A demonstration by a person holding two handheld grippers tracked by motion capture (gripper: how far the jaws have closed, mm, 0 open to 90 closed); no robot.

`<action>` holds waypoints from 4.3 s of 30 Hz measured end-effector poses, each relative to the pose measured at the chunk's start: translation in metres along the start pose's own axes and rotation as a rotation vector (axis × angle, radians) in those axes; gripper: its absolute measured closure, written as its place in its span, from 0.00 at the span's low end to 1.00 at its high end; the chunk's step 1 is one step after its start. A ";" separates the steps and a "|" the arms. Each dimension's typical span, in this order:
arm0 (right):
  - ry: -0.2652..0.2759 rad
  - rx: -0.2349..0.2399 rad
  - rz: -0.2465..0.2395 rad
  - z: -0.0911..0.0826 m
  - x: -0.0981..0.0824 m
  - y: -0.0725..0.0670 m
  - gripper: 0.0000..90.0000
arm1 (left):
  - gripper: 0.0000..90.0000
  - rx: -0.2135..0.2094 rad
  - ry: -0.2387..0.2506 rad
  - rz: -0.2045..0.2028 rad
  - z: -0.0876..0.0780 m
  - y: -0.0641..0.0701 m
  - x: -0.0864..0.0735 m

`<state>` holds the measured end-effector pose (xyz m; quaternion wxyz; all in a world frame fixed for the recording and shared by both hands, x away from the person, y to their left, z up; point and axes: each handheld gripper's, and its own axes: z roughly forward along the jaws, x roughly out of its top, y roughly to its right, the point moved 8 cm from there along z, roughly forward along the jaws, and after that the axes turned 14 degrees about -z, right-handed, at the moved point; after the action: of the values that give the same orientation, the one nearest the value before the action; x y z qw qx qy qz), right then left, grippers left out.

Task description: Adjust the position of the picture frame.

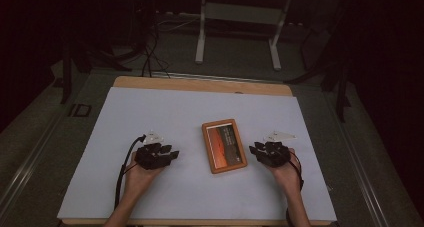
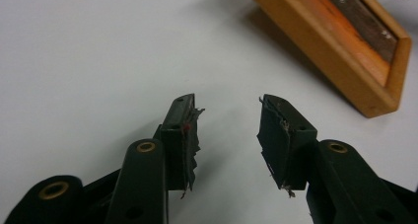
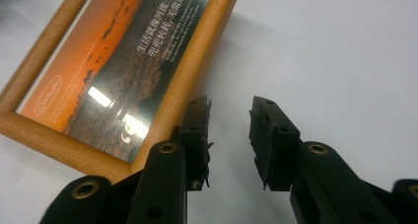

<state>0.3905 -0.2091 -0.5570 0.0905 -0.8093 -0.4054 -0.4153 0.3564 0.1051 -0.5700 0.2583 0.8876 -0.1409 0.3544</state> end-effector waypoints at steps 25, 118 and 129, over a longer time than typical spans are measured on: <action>0.003 0.109 0.012 0.016 0.017 -0.016 0.55 | 0.50 -0.098 -0.029 -0.029 0.031 0.037 0.017; 0.208 0.436 0.123 -0.006 0.069 -0.047 0.65 | 0.70 -0.369 -0.078 -0.023 0.011 0.078 0.045; 0.214 0.465 0.126 0.000 0.079 -0.064 0.67 | 0.69 -0.388 -0.088 -0.035 -0.003 0.061 0.041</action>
<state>0.3697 -0.1213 -0.5104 0.3424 -0.7419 -0.4267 -0.3877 0.3577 0.0533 -0.5172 0.4240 0.8382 -0.2025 0.2769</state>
